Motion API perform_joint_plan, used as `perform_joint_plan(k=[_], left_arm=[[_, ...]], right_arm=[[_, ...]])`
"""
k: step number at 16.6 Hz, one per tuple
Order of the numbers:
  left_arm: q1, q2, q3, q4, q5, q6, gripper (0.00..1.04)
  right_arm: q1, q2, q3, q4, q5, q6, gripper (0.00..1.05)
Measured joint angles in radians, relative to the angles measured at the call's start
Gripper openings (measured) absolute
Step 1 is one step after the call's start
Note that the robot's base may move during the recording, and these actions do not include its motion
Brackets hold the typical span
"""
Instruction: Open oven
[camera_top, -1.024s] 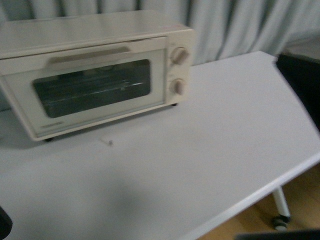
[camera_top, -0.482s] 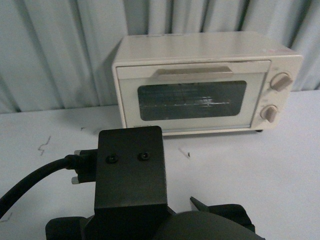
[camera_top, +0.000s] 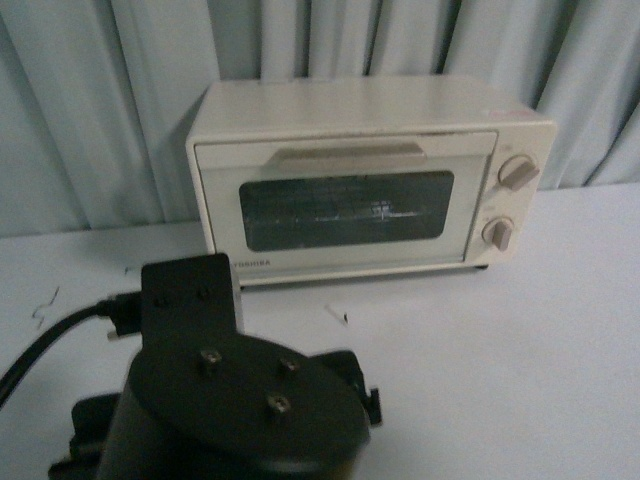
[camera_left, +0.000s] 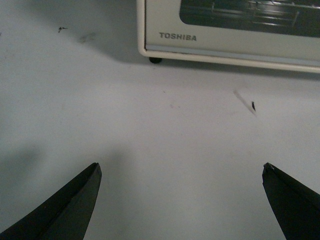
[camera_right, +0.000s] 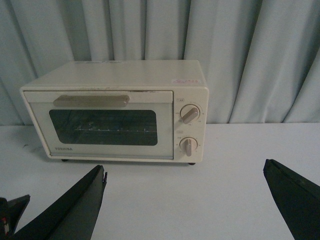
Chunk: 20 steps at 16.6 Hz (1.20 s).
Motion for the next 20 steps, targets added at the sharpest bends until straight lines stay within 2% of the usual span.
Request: perform_joint_plan(k=[4, 8, 10, 13, 15, 18, 20], left_arm=[[0.15, 0.101, 0.003, 0.203, 0.119, 0.026, 0.98], [0.206, 0.105, 0.003, 0.124, 0.331, -0.019, 0.98], [0.23, 0.105, 0.003, 0.146, 0.407, -0.032, 0.98], [0.298, 0.113, -0.01, 0.253, 0.46, -0.113, 0.98], [0.311, 0.138, -0.01, 0.267, 0.453, -0.189, 0.98], [0.223, 0.166, 0.036, 0.153, 0.384, -0.325, 0.98], [0.187, 0.176, 0.048, 0.151, 0.364, -0.386, 0.98]], right_arm=[[0.0, 0.0, 0.0, 0.0, 0.0, 0.0, 0.98], [0.0, 0.0, 0.0, 0.0, 0.001, 0.0, 0.98], [0.0, 0.0, 0.0, 0.0, 0.001, 0.0, 0.98], [0.0, 0.0, 0.0, 0.0, 0.001, 0.0, 0.98], [0.0, 0.0, 0.0, 0.0, 0.0, 0.0, 0.98], [0.0, 0.0, 0.0, 0.0, 0.001, 0.0, 0.98], [0.0, 0.0, 0.0, 0.0, 0.001, 0.0, 0.98]])
